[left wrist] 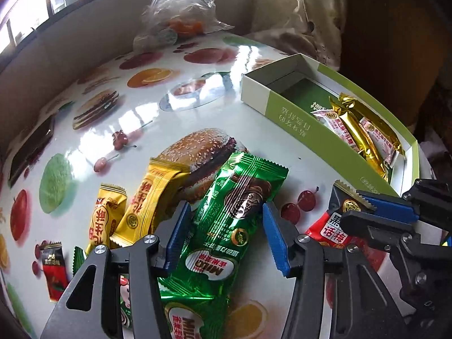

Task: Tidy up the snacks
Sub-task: 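Grasp a small red candy with the right gripper while the left reaches a green Milo packet, then grasp and lift the green Milo packet with the left gripper while the right holds the red candy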

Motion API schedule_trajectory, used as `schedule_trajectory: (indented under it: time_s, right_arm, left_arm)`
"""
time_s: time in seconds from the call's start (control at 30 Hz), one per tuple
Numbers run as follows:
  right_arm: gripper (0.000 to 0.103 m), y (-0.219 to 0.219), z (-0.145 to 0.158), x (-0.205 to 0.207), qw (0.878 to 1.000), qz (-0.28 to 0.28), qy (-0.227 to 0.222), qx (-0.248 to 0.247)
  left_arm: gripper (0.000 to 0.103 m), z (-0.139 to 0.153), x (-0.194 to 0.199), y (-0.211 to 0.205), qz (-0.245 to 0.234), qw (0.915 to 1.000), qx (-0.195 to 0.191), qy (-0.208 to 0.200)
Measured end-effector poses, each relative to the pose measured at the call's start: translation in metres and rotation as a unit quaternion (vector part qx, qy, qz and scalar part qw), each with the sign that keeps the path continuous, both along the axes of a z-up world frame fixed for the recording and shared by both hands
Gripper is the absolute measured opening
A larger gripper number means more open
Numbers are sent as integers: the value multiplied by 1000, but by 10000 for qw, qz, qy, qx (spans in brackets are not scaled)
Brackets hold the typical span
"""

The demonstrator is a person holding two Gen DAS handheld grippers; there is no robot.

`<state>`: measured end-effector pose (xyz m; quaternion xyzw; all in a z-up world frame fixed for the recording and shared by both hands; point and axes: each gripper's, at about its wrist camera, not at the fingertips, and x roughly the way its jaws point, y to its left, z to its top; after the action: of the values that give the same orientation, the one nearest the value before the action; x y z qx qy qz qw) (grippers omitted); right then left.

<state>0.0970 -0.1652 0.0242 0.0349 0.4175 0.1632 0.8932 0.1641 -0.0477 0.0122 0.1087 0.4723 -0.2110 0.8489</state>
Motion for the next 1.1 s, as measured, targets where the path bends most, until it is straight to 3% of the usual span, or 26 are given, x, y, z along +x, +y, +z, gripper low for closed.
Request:
schedule_trajectory:
  time_s: [0.4,0.7,1.1]
  right_arm:
    - [13,2,-2,2,10000,1,31,26]
    - [13,1,-2,2,10000,-7,25,24]
    - [13,0,0,-1,10000,-19,-16,22]
  left_arm:
    - [53,-3,0,-3,151,9999,52,-26]
    - [39,2,-8,-4,216,9996,60,-158]
    - [39,7,-16,0,304,9993,-71,-207]
